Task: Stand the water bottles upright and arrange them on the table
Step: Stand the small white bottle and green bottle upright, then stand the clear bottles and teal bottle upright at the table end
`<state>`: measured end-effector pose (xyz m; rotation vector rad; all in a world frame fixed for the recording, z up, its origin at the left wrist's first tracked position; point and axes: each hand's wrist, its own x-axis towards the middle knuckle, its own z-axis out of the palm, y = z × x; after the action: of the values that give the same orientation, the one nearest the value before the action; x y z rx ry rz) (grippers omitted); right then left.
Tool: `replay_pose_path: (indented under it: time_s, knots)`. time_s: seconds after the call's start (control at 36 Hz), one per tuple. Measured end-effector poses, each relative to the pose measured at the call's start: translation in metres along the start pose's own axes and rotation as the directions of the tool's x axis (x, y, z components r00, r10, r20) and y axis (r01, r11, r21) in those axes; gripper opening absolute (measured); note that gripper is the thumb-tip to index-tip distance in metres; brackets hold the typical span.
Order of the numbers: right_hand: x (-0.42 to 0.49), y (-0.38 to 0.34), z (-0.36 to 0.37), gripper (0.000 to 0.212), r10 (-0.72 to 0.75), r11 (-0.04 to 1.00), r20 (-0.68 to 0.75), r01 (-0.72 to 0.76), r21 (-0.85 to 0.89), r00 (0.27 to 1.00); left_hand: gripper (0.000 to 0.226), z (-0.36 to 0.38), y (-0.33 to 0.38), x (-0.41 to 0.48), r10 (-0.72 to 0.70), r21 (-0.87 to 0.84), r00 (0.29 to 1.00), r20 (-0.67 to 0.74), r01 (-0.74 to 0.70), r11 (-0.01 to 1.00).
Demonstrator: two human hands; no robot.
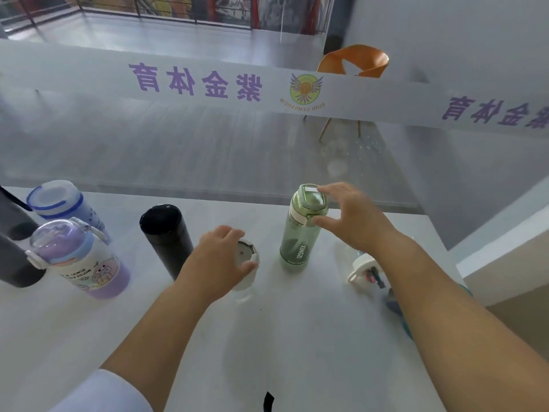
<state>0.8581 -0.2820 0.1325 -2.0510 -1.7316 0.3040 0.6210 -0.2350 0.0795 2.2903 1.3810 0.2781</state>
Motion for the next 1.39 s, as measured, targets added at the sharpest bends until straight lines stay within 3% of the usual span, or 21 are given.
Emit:
replay_pose_path:
  time_s: [0.11,0.42,0.56,0.81,0.97,1.11,1.31,1.39]
  knots:
    - [-0.030,0.003,-0.009,0.047,0.092,0.996,-0.054,-0.092,0.011,0.994,0.045,-0.008,0.011,-0.010,0.085,0.010,0.996,0.004,-0.086,0.996]
    - [-0.130,0.033,0.001,0.030,0.420,0.907,0.037,-0.421,0.015,0.907,0.041,0.022,0.022,-0.031,0.214,0.113,0.931,0.294,-0.256,0.960]
    - [-0.170,0.050,-0.001,0.042,0.552,0.833,0.138,-0.549,-0.060,0.822,0.042,0.047,0.034,-0.029,0.222,0.145,0.893,0.392,-0.299,0.943]
    - [-0.202,0.103,-0.009,0.049,0.663,0.749,0.150,-0.650,-0.126,0.734,0.043,0.087,0.072,-0.007,0.229,0.142,0.848,0.478,-0.331,0.933]
    - [-0.192,0.159,-0.013,0.041,0.644,0.764,0.109,-0.629,-0.141,0.758,0.047,0.118,0.111,0.022,0.183,0.118,0.861,0.475,-0.268,0.956]
    - [-0.179,0.204,-0.017,0.044,0.576,0.817,0.163,-0.556,-0.154,0.801,0.057,0.150,0.145,0.046,0.157,0.100,0.887,0.435,-0.221,0.970]
    - [-0.162,0.250,-0.022,0.055,0.357,0.929,0.368,-0.284,-0.239,0.859,0.070,0.191,0.180,0.075,0.084,0.065,0.941,0.328,-0.111,0.992]
    - [-0.159,0.262,-0.018,0.063,0.272,0.944,0.466,-0.140,-0.298,0.842,0.071,0.204,0.192,0.083,0.055,0.083,0.941,0.333,-0.087,0.993]
